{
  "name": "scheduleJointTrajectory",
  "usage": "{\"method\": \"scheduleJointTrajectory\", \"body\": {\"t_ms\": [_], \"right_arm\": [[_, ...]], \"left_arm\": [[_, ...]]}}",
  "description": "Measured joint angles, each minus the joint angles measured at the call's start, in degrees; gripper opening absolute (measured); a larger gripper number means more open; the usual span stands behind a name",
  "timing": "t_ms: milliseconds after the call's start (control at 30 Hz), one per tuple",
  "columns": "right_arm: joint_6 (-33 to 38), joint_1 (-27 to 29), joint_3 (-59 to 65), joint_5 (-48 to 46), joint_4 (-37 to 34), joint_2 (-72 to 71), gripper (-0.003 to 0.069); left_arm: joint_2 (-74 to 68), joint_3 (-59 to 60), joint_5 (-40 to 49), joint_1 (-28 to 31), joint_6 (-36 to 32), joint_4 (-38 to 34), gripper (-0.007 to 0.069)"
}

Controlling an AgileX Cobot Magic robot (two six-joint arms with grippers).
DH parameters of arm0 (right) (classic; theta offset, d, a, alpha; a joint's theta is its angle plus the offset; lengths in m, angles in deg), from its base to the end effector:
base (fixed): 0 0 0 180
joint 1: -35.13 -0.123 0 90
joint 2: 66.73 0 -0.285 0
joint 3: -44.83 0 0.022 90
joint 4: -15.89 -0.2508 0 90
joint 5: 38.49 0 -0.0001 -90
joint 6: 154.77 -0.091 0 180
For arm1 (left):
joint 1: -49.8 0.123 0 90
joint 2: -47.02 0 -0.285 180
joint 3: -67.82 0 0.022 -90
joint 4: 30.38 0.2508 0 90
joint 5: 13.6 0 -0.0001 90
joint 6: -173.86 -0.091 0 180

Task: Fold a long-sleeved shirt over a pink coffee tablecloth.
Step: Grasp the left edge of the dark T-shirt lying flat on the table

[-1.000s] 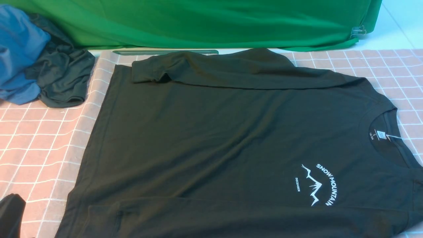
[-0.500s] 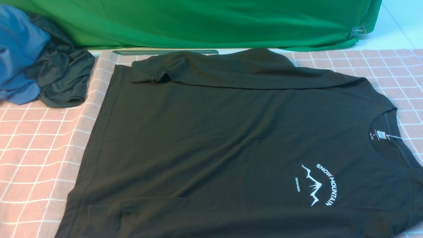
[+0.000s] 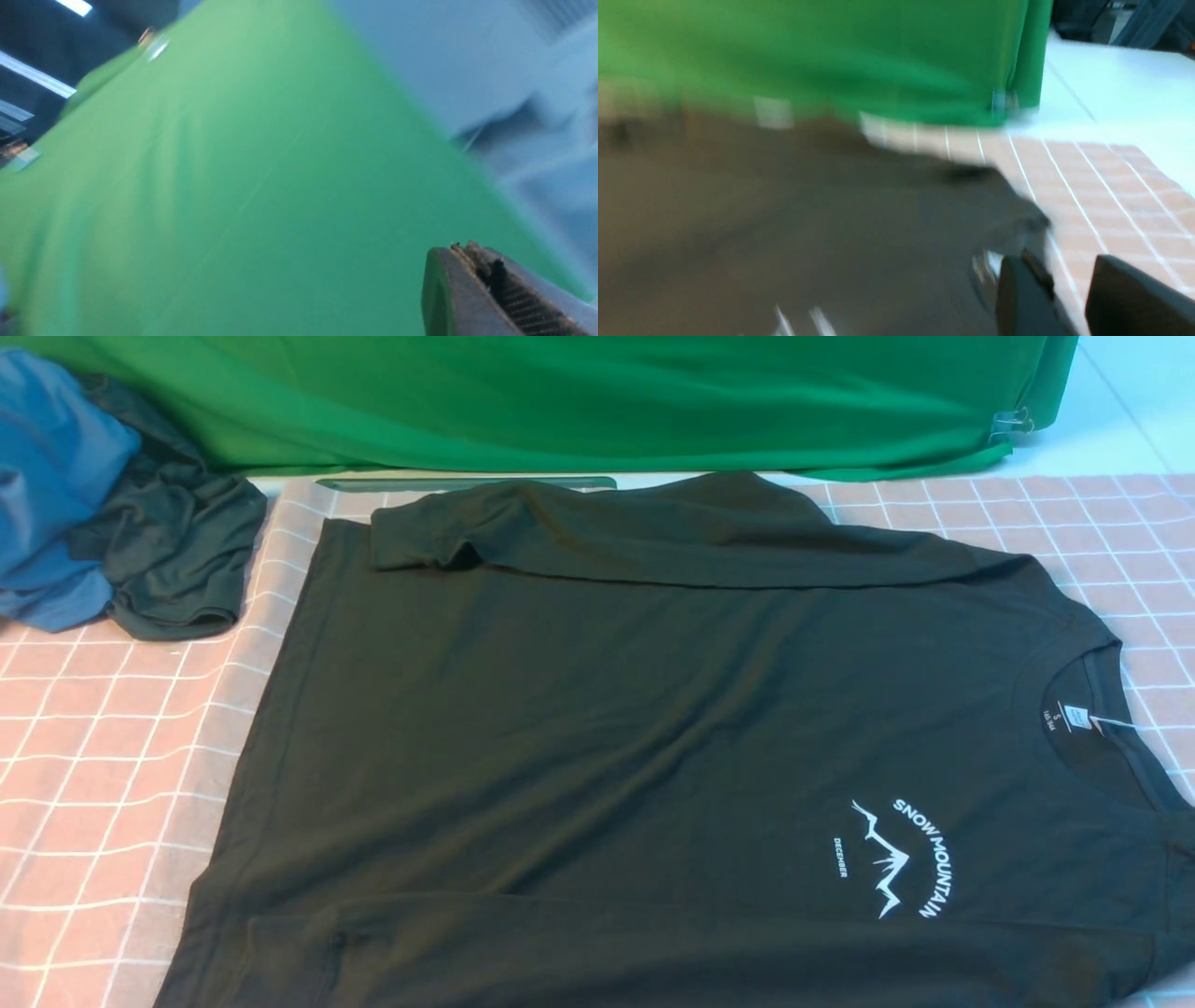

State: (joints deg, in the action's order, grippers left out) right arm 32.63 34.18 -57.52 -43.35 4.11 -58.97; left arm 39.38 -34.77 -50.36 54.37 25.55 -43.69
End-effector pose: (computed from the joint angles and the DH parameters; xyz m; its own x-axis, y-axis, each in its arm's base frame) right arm 0.0568 0.0025 0.2031 -0.0055 0.0756 -0.9971 -0.0336 0.9966 0.0757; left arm 0.0325 0.0152 0.2635 0.6056 -0.6219 -0.4965 0.3060 0.7579 -0.5761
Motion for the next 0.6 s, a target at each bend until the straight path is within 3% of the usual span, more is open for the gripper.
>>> {"method": "scheduleJointTrajectory", "body": {"t_ms": [133, 267, 367, 400, 467, 600], "right_arm": [[-11.9, 0.0, 0.0, 8.4, -4.0, 0.0, 0.0248], [-17.3, 0.0, 0.0, 14.8, -5.1, 0.0, 0.0248], [-18.2, 0.0, 0.0, 15.6, -5.2, 0.0, 0.0248], [-18.5, 0.0, 0.0, 16.3, -5.3, 0.0, 0.0248], [-19.2, 0.0, 0.0, 18.4, -5.3, 0.0, 0.0248], [-20.0, -0.9, -4.4, 10.8, -5.3, 0.4, 0.0204]], "left_arm": [[-1.7, -6.1, 8.2, 0.0, 2.5, -0.2, 0.0014], [-13.9, -24.3, 38.3, 0.0, 2.6, 2.0, 0.0014], [-22.3, -33.1, 52.4, 0.0, -1.7, 2.6, 0.0014], [-29.5, -37.9, 63.1, 0.0, -6.0, 2.5, 0.0014], [-39.3, -43.5, 75.3, 0.0, -13.1, 1.6, 0.0014], [-53.0, -45.4, 86.4, 0.0, -20.3, 0.1, 0.0013]]}}
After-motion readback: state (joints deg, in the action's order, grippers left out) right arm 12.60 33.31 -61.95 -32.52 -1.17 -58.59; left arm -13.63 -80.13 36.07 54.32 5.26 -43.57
